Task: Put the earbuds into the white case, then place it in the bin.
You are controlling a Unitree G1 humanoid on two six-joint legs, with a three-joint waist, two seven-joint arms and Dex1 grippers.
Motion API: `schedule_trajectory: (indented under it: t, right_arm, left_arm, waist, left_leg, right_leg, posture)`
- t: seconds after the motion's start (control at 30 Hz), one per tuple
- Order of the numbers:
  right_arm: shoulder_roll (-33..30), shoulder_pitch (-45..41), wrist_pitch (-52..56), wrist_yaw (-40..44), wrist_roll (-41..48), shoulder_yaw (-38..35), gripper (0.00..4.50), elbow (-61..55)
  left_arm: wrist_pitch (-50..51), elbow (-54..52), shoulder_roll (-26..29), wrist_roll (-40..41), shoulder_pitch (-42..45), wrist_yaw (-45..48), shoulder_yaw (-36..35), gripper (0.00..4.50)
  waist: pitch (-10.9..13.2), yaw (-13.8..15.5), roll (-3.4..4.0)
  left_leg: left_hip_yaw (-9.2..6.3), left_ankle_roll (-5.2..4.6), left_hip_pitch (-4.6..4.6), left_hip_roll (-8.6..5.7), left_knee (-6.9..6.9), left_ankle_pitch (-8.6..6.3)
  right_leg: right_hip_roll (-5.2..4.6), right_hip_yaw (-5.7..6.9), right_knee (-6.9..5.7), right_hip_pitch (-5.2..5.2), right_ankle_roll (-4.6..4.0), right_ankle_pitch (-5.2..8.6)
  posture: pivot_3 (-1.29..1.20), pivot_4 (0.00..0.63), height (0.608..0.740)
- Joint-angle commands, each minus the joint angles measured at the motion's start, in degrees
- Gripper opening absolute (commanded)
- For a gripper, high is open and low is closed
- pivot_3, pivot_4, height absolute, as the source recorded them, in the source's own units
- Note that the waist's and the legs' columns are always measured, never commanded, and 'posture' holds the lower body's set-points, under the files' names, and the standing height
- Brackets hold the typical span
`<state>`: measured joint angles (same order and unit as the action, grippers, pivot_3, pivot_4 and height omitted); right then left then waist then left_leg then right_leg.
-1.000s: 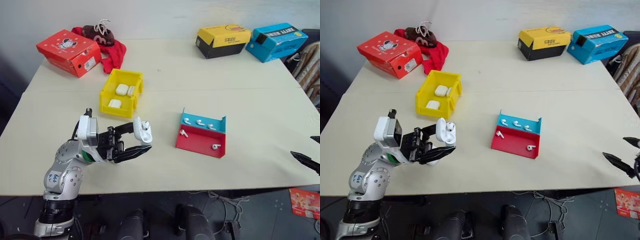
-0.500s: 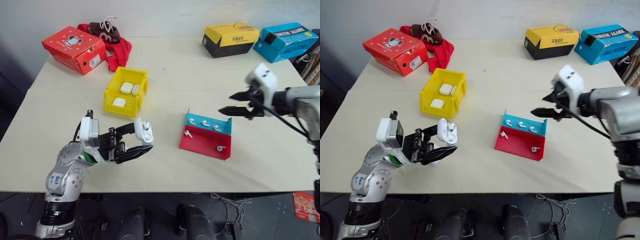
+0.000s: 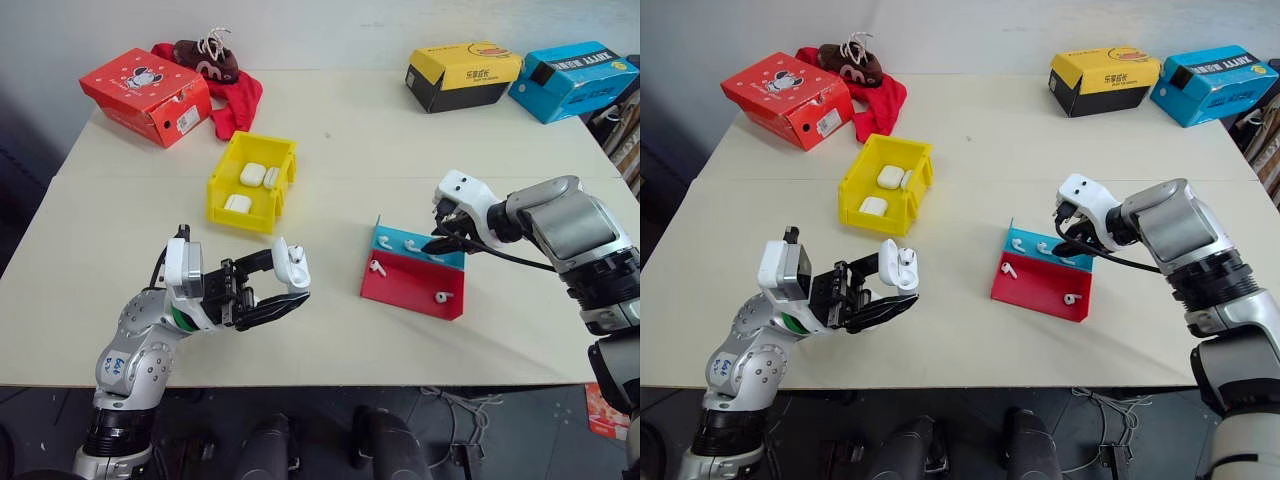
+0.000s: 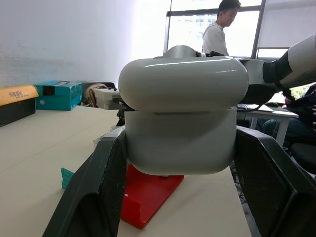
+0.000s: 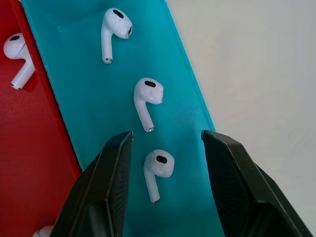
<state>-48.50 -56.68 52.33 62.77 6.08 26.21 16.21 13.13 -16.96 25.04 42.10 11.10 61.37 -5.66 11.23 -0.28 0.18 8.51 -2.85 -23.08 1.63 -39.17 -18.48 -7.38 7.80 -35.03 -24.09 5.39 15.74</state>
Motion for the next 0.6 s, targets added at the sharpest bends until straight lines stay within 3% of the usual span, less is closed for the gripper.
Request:
schedule_trajectory:
  t: [0.03,0.6]
  right_arm:
    - [0.4,-1.6,1.4,1.2,-1.6,-0.1,2.24,-0.2]
    - [1.4,-0.4,3.0,3.0,-6.0,1.9,2.24,1.4]
  left_arm:
    - [-0.9,-2.0,-0.1,0.2,0.0,-0.6,-0.2,2.78]
    - [-0.5,-2.9,-0.5,0.3,0.3,-2.4,0.6,2.78]
  waist:
    - [0.0,0.0,0.0]
    - [0.0,0.0,-0.01]
  left_leg:
    - [0.0,0.01,0.01,0.01,0.0,0.02]
    - [0.0,0.04,0.01,0.01,0.0,0.07]
  right_leg:
    - [-0.02,-0.01,0.0,0.0,0.0,0.0]
    - [-0.02,0.0,-0.07,-0.03,0.0,0.0]
  posture:
    - [0.0,0.15,0.74]
    - [0.0,0.15,0.74]
